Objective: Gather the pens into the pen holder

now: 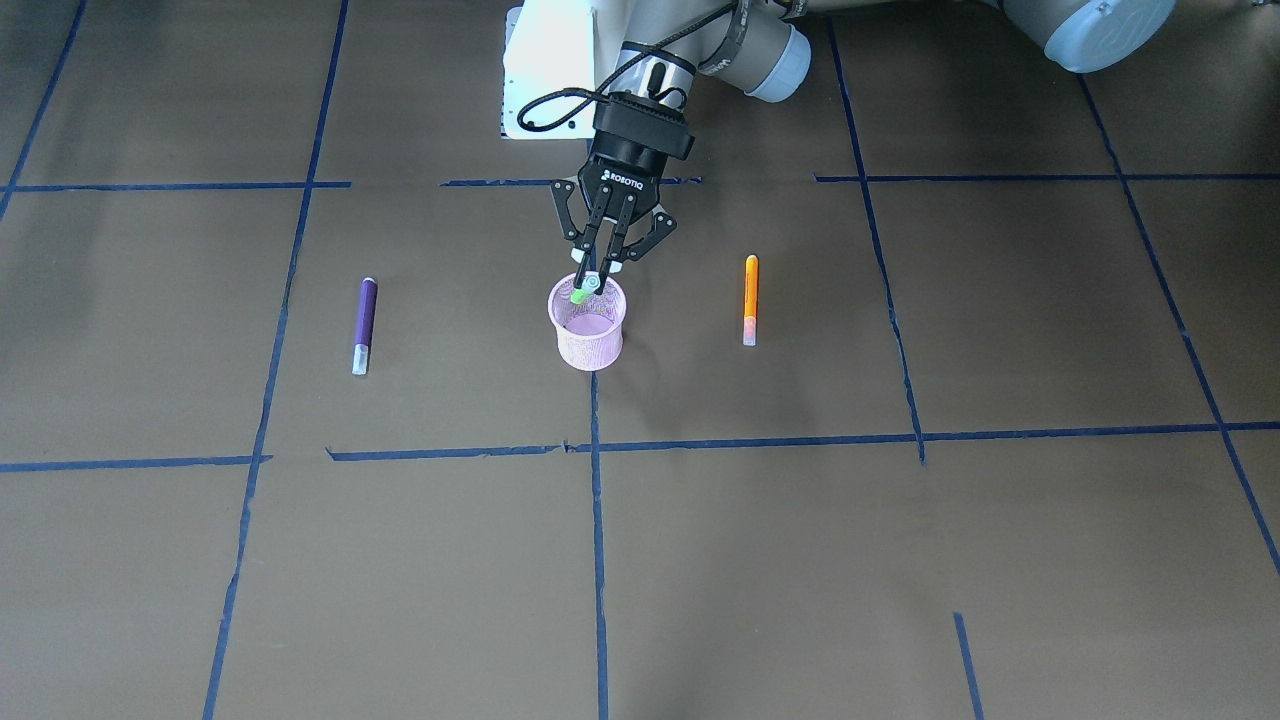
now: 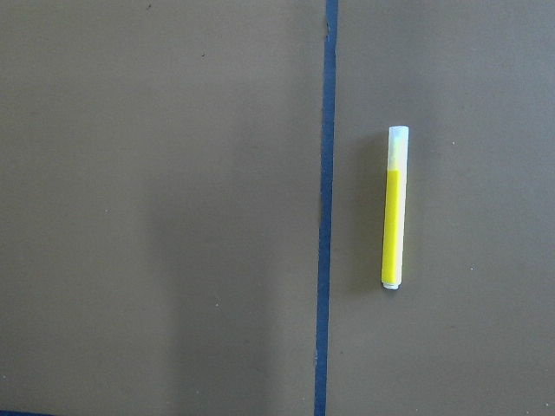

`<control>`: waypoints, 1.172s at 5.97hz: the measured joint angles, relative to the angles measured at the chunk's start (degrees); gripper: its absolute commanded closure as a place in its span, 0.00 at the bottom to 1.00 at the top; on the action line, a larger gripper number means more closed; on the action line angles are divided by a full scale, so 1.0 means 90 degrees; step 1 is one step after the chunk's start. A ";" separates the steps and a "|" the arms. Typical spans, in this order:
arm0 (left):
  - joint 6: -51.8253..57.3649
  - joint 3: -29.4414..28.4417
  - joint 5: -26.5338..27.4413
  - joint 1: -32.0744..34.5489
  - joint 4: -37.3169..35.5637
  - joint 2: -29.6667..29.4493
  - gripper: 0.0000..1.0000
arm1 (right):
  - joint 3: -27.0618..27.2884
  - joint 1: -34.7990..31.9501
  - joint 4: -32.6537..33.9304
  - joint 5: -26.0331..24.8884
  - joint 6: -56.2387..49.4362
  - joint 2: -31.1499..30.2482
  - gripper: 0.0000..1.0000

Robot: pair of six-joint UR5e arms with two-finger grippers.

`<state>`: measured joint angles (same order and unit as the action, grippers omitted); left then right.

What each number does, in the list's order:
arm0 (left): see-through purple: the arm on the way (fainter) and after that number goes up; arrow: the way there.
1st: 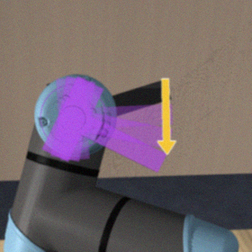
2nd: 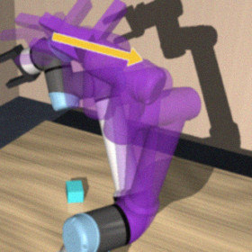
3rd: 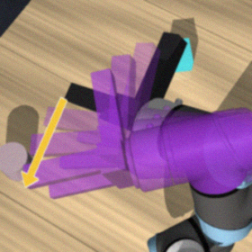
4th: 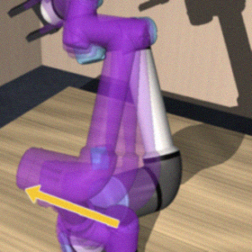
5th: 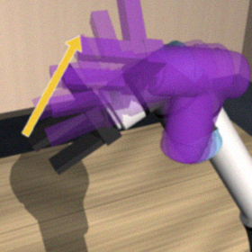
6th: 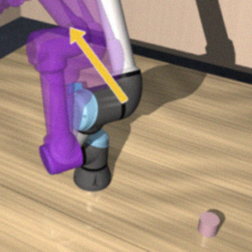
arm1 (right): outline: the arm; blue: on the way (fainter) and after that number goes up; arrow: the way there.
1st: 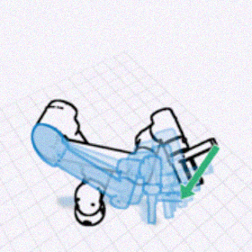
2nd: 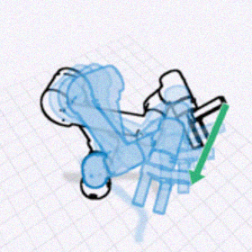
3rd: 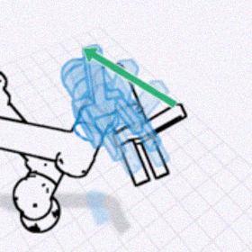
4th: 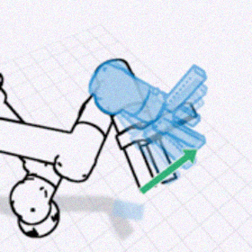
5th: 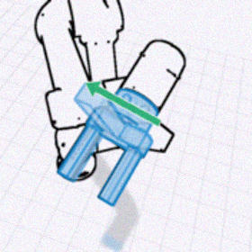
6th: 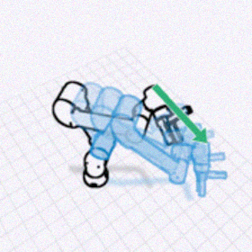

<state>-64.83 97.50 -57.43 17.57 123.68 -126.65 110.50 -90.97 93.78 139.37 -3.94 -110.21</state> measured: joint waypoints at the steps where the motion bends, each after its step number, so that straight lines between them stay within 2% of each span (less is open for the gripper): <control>1: -0.0019 -0.0172 0.0059 -0.0008 0.0071 0.0000 0.00 | -0.0036 0.0019 0.0003 0.0002 0.0005 0.0000 0.00; 3: -0.0010 -0.0191 0.0055 -0.0008 0.0325 0.0026 0.00 | -0.0162 0.0149 -0.0001 -0.0050 0.0016 0.0021 0.00; 4: 0.0014 0.0064 -0.0021 0.0020 0.0408 0.0036 0.00 | -0.0318 0.0191 -0.0034 -0.0067 0.0015 0.0065 0.00; 6: 0.0025 0.0791 -0.0670 0.0291 0.0469 0.0279 0.00 | -0.1247 0.0303 -0.0786 -0.0225 0.0184 0.0328 0.01; 7: 0.0026 0.1098 -0.0908 0.0399 0.0477 0.0635 0.00 | -0.1765 0.0534 -0.1065 -0.0582 0.0475 0.0697 0.00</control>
<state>-64.60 107.38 -65.61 21.16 127.98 -120.93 94.61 -86.16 84.19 134.13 0.34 -103.93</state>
